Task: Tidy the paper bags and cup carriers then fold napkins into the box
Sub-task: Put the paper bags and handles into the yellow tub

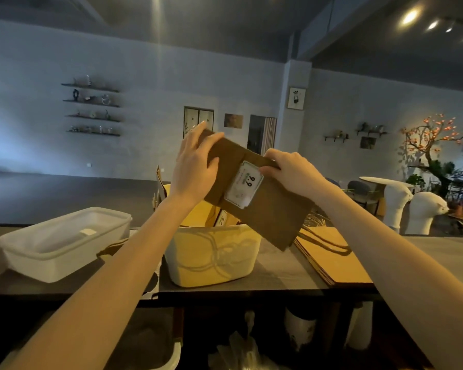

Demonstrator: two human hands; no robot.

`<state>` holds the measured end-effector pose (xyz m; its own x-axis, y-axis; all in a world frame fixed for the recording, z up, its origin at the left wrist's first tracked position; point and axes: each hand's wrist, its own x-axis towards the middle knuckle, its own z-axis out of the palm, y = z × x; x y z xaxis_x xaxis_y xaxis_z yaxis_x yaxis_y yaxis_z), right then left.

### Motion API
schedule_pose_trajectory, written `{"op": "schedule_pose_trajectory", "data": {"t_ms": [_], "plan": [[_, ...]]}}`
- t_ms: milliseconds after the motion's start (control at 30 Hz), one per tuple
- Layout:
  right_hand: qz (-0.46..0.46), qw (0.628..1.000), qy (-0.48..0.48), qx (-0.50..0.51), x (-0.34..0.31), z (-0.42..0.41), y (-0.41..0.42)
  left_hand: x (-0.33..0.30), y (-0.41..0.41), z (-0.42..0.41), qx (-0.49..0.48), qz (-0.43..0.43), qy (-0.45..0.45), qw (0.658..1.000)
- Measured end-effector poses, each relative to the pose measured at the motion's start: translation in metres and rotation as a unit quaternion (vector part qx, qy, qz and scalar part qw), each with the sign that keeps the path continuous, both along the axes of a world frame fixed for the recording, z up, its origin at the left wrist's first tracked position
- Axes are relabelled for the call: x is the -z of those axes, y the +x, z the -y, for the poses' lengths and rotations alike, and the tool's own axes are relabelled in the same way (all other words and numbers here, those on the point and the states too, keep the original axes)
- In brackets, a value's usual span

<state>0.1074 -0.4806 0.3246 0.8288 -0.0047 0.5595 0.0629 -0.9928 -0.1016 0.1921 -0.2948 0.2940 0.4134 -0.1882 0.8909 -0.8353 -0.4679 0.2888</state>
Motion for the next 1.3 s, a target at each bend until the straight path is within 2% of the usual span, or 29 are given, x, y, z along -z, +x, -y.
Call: {"op": "schedule_pose_trajectory", "data": {"t_ms": [133,267,367,433,567,667,767,833,1033,1133,1200,1300], "plan": [[-0.033,0.985,0.168,-0.014,-0.002,0.001,0.026,0.014,0.008,0.005,0.053,-0.019,-0.039,0.998],[-0.043,0.958,0.282,0.007,0.006,-0.001,0.049,0.026,0.017,0.011,0.148,-0.145,-0.076,0.975],[-0.066,0.93,0.36,0.03,0.017,-0.005,0.073,0.036,0.026,0.014,0.173,-0.23,-0.114,0.951],[-0.088,0.919,0.381,0.043,0.024,-0.008,0.087,0.041,0.031,0.016,0.171,-0.253,-0.133,0.943],[-0.08,0.929,0.355,0.063,0.041,-0.013,0.112,0.043,0.034,0.017,0.178,-0.272,-0.167,0.931],[-0.114,0.939,0.32,0.054,0.052,-0.019,0.121,0.045,0.034,0.015,0.199,-0.3,-0.174,0.916],[-0.167,0.969,0.175,0.041,0.063,-0.029,0.122,0.048,0.037,0.013,0.199,-0.321,-0.17,0.91],[-0.162,0.984,0.057,0.054,0.068,-0.034,0.124,0.048,0.037,0.015,0.188,-0.327,-0.156,0.913],[-0.115,0.976,-0.139,0.123,0.071,-0.041,0.137,0.048,0.036,0.016,0.182,-0.342,-0.141,0.911],[-0.179,0.96,-0.162,0.139,0.086,-0.035,0.145,0.05,0.036,0.014,0.186,-0.354,-0.135,0.907],[-0.229,0.956,-0.134,0.126,0.09,-0.03,0.147,0.05,0.036,0.013,0.191,-0.362,-0.136,0.902],[-0.234,0.965,-0.073,0.092,0.087,-0.022,0.146,0.047,0.038,0.011,0.197,-0.365,-0.135,0.9]]}}
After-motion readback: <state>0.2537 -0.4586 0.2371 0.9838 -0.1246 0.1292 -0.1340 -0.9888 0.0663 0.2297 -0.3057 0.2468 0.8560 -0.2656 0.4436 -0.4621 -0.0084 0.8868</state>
